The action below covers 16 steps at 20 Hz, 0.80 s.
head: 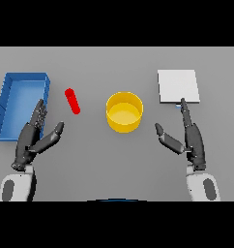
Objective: Pick up the red beaker and tilt it to pour out 1 green nut into yellow bowl. Pick up the yellow bowl and place it on the metallic measuring scale.
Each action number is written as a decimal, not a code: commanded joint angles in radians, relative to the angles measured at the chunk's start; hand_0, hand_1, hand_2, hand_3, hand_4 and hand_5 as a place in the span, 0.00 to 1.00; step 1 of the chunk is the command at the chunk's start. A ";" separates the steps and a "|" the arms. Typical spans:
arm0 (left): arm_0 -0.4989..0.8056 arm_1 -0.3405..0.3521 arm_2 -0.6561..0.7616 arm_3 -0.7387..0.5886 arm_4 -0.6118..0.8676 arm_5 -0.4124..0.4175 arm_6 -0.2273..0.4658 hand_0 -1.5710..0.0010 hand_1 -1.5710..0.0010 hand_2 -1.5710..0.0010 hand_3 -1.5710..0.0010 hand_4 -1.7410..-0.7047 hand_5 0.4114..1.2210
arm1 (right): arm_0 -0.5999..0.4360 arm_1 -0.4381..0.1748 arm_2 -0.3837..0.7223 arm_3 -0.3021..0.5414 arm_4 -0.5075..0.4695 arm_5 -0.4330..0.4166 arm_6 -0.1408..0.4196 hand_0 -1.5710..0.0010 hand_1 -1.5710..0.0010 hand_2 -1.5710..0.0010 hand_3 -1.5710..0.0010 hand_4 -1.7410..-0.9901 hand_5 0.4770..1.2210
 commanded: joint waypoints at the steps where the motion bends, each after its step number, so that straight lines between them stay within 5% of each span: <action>1: 0.016 -0.003 -0.012 -0.019 -0.007 0.000 0.002 1.00 1.00 1.00 1.00 0.56 0.23 | 0.011 -0.005 0.003 -0.016 0.011 -0.005 0.006 1.00 1.00 1.00 1.00 0.77 0.15; 6: 0.001 -0.002 -0.042 -0.009 -0.054 0.005 0.038 1.00 1.00 1.00 1.00 0.56 0.24 | 0.003 -0.006 0.002 -0.035 -0.010 0.017 0.035 1.00 1.00 1.00 1.00 0.72 0.17; 16: -0.229 -0.018 -0.008 0.324 -0.114 0.036 -0.064 1.00 1.00 1.00 1.00 0.48 0.29 | 0.011 -0.011 -0.006 -0.048 -0.056 0.052 0.006 1.00 1.00 1.00 1.00 0.61 0.21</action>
